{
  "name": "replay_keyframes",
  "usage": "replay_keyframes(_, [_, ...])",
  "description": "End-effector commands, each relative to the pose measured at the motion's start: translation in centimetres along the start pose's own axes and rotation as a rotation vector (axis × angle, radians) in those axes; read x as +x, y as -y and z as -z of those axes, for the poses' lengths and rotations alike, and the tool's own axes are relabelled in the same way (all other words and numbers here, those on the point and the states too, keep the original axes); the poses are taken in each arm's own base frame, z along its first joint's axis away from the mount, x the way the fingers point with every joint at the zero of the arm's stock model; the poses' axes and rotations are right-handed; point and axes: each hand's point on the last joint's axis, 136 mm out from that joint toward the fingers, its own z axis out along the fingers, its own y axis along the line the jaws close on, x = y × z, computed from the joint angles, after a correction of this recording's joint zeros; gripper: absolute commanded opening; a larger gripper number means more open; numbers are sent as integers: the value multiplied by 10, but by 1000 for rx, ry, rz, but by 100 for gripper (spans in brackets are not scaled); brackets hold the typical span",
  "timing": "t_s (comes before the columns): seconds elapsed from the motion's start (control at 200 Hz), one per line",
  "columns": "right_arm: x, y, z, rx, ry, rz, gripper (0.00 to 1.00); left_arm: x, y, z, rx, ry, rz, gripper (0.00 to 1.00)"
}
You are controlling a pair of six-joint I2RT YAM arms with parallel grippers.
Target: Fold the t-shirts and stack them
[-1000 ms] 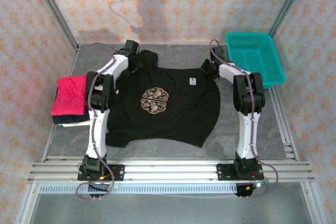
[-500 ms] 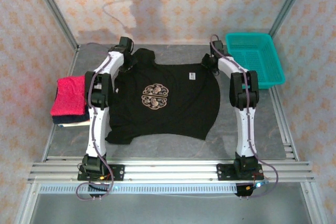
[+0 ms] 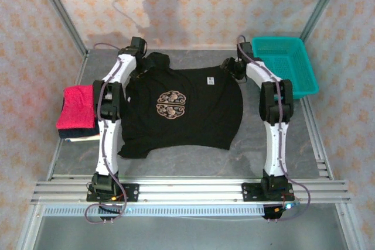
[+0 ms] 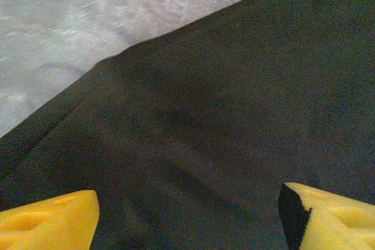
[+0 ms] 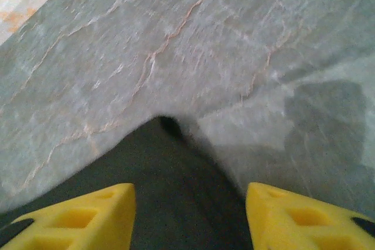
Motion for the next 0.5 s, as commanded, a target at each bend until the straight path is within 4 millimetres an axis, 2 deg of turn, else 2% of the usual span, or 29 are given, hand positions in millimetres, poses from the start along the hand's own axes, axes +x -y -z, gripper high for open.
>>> replay_keyframes(0.0, [-13,-35,65,-119,135,46,62,-21,9,83,27,136,-56,84])
replay_keyframes(0.1, [24,-28,83,-125,113,59,62,-9,-5,109,3,168,-83,83])
replay_keyframes(0.175, [59,-22,95,-122,82,74,62,9,-21,120,-9,163,-90,76])
replay_keyframes(0.23, [85,-15,102,-111,55,82,62,27,-36,117,-20,142,-84,70])
replay_keyframes(0.255, [97,-12,104,-106,40,85,62,32,-41,125,-8,148,-78,66])
replay_keyframes(0.37, [145,3,112,-81,-27,82,56,67,-65,113,-19,94,-61,50])
replay_keyframes(0.495, [177,19,116,-47,-91,63,38,96,-81,96,-36,39,-52,32])
